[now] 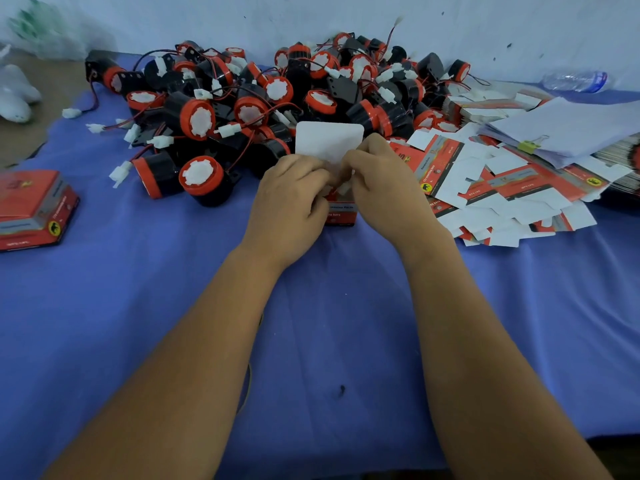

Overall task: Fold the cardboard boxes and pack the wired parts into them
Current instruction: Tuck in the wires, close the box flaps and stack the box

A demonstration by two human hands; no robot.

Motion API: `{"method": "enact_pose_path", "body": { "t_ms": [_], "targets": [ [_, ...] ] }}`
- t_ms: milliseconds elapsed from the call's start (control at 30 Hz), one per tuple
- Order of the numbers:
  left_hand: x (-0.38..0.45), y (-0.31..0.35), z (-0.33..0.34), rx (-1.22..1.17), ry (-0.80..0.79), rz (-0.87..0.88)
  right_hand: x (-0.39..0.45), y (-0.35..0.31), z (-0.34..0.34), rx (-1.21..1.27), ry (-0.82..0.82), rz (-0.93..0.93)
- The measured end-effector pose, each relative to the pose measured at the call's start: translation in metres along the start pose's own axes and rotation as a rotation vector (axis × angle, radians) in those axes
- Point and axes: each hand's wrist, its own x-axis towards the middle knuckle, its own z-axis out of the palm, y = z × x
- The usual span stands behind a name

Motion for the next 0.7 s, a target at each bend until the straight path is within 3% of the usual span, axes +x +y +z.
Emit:
{"method": "enact_pose_path", "body": {
  "t_ms": [233,433,567,700],
  "targets": [
    [-0.001,-0.003,0.002,-0.142,-0.048,-0.027,0.0,0.005,0.006,0.097,0.054,0.036],
    [0.001,-0.009,0.003,-0.167,-0.04,-0.055,-0.006,0.011,-0.003,0.672,0.08,0.293],
    [0.0,-0.009,0.003,-0.146,-0.035,-0.023,-0.01,0.016,-0.007,0.668,0.052,0.309],
    [-0.001,-0.009,0.001,-0.232,-0.039,-0.098,-0.012,0.018,-0.008,0.73,0.082,0.29]
  ]
}}
